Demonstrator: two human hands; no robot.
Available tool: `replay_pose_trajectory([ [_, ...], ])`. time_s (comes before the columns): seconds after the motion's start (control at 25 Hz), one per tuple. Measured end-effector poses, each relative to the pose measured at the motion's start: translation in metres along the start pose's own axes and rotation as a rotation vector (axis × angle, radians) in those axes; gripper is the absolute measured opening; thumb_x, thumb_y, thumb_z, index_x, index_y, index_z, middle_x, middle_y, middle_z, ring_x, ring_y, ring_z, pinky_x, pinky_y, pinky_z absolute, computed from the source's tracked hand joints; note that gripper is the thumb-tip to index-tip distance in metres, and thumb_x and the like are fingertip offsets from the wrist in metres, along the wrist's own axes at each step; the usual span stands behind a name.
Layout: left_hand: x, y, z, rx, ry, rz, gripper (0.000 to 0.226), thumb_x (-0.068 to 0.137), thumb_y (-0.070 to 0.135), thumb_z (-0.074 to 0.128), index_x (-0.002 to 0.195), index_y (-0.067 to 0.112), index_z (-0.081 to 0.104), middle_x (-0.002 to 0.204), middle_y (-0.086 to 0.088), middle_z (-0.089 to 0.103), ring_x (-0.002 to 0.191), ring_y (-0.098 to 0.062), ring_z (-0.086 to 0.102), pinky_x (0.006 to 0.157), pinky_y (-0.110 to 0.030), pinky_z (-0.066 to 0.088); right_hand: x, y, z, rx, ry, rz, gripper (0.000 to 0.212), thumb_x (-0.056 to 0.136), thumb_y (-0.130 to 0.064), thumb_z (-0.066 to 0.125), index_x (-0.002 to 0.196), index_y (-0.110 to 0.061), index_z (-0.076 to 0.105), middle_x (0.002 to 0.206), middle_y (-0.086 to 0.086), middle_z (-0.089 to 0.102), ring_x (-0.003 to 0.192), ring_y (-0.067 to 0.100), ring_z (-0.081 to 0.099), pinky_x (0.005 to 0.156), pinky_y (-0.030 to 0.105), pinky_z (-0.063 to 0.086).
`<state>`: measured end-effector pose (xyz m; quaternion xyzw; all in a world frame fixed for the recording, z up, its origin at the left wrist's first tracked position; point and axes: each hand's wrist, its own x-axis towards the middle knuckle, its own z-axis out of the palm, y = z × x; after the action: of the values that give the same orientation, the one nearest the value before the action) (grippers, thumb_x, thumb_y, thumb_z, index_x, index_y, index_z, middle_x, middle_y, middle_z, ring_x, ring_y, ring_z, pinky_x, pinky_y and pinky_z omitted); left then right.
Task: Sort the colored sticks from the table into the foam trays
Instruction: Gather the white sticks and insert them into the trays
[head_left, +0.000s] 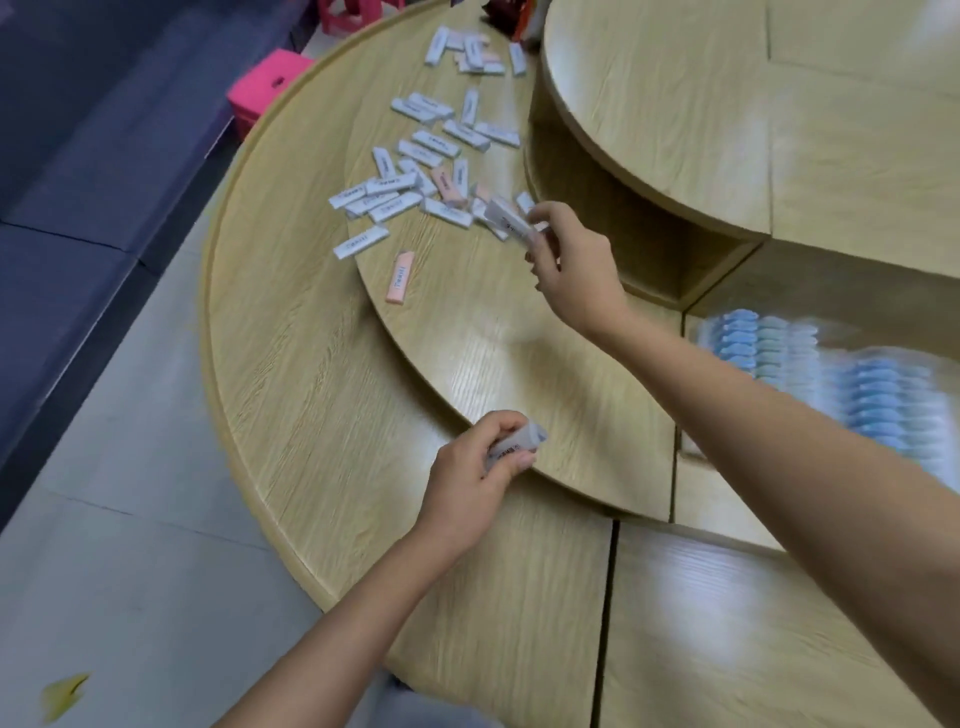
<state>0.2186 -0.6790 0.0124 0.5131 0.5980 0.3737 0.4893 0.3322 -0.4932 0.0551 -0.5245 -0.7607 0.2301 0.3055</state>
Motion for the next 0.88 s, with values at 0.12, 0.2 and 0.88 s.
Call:
replay_pose_trajectory([
  [0.12, -0.009, 0.018, 0.038, -0.074, -0.064, 0.024, 0.016, 0.086, 0.019, 0.062, 0.101, 0.026, 0.058, 0.102, 0.009, 0.066, 0.096, -0.007, 0.061, 0.082, -0.024, 0.048, -0.047, 0.009, -0.056, 0.099, 0.109, 0.007, 0.019, 0.096, -0.02, 0.05, 0.111, -0.008, 0.052, 0.085, 0.006, 0.06, 0.068, 0.017, 0.058, 0.061, 0.034, 0.052],
  [0.2, -0.017, 0.031, 0.067, -0.07, -0.123, 0.052, 0.017, 0.089, 0.015, 0.061, 0.102, 0.026, 0.057, 0.103, 0.01, 0.064, 0.097, -0.006, 0.06, 0.083, -0.021, 0.047, -0.085, 0.024, -0.097, 0.113, 0.179, 0.037, 0.013, 0.094, -0.019, 0.054, 0.105, -0.012, 0.055, 0.085, -0.001, 0.058, 0.066, 0.011, 0.053, 0.06, 0.024, 0.046],
  [0.88, -0.03, 0.062, 0.218, 0.31, -0.257, 0.266, 0.031, 0.101, 0.029, 0.03, 0.126, 0.022, 0.047, 0.099, 0.017, 0.06, 0.087, 0.0, 0.059, 0.081, -0.029, 0.049, -0.216, 0.152, -0.21, -0.331, 0.018, -0.017, 0.019, 0.086, -0.024, 0.067, 0.085, -0.008, 0.057, 0.068, 0.001, 0.061, 0.061, 0.025, 0.057, 0.05, 0.034, 0.044],
])
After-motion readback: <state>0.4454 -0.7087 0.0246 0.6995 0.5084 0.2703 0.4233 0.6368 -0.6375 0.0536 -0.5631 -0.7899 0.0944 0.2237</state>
